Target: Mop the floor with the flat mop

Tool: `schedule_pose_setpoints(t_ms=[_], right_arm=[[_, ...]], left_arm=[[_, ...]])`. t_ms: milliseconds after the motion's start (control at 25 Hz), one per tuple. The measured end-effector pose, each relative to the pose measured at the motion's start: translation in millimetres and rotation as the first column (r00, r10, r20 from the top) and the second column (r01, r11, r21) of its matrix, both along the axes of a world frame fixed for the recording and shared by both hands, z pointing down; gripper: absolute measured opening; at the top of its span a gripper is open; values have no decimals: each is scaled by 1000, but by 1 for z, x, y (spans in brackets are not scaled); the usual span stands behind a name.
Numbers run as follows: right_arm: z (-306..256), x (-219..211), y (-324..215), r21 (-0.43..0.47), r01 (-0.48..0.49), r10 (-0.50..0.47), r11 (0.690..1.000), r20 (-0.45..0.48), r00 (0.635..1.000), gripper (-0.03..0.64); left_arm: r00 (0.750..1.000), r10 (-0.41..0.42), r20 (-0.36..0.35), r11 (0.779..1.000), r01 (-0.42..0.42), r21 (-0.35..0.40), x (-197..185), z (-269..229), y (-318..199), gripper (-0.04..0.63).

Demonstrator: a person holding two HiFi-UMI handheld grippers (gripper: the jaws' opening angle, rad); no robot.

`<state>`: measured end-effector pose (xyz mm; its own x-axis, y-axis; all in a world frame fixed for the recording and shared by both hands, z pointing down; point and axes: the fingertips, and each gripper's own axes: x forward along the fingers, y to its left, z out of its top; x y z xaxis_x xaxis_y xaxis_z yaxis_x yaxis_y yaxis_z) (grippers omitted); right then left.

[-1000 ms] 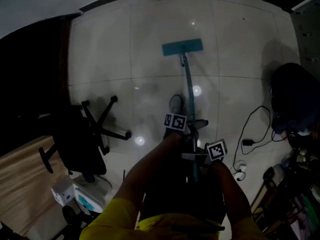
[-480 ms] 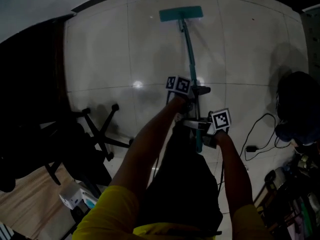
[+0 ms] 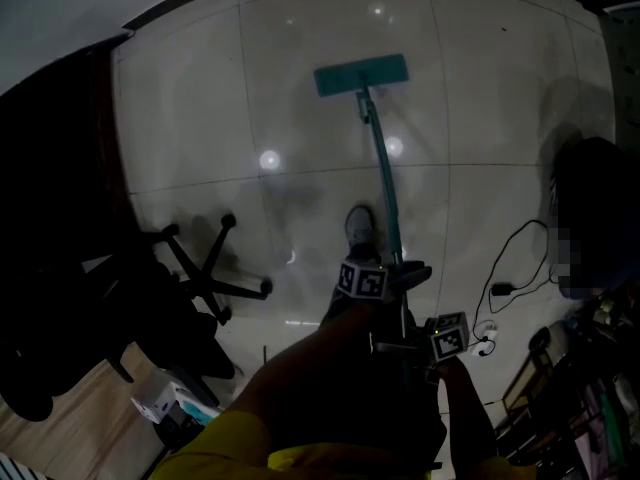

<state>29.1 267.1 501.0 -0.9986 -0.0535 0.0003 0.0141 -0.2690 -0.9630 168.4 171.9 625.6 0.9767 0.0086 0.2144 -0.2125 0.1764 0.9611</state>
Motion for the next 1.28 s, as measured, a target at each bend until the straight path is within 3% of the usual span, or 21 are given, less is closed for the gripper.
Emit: schedule_pose_setpoints(t_ms=[160, 280, 360, 440, 520, 760, 880, 1040, 1160, 1280], right_arm=[[60, 13, -89, 76, 57, -50, 995, -96, 994, 55], [82, 8, -167, 119, -25, 27, 993, -19, 999, 55], [89, 2, -186, 107, -52, 52, 993, -3, 999, 57], [89, -7, -177, 76, -27, 30, 997, -36, 999, 57], [75, -17, -147, 40, 4, -2, 999, -52, 999, 57], [-14, -20, 11, -79, 197, -201, 977, -40, 979, 60], [-19, -15, 25, -71, 215, -217, 974, -30, 976, 58], [29, -7, -37, -1, 250, -250, 968, -57, 967, 46], [76, -4, -124, 84, 277, -263, 957, -147, 953, 44], [106, -19, -195, 115, 238, -221, 965, -142, 965, 43]], left_arm=[[1000, 25, 14, 997, -26, 71, 9, 47, -101, 160], [997, 68, 42, 991, -72, 112, 8, 74, -178, 160], [989, 129, 78, 982, -138, 127, 7, 82, -196, 162], [986, 140, 89, 979, -152, 137, 1, 80, -189, 166], [993, 96, 71, 986, -105, 131, -8, 66, -163, 164], [998, -42, 54, 999, 42, 3, -24, -11, -7, 172], [993, -93, 72, 995, 95, -12, -27, -14, 10, 172], [991, -77, 108, 996, 70, 60, -23, 29, -62, 173], [992, -82, 93, 991, 71, 113, -23, 66, -154, 173], [993, -97, 61, 985, 87, 148, -34, 88, -235, 173]])
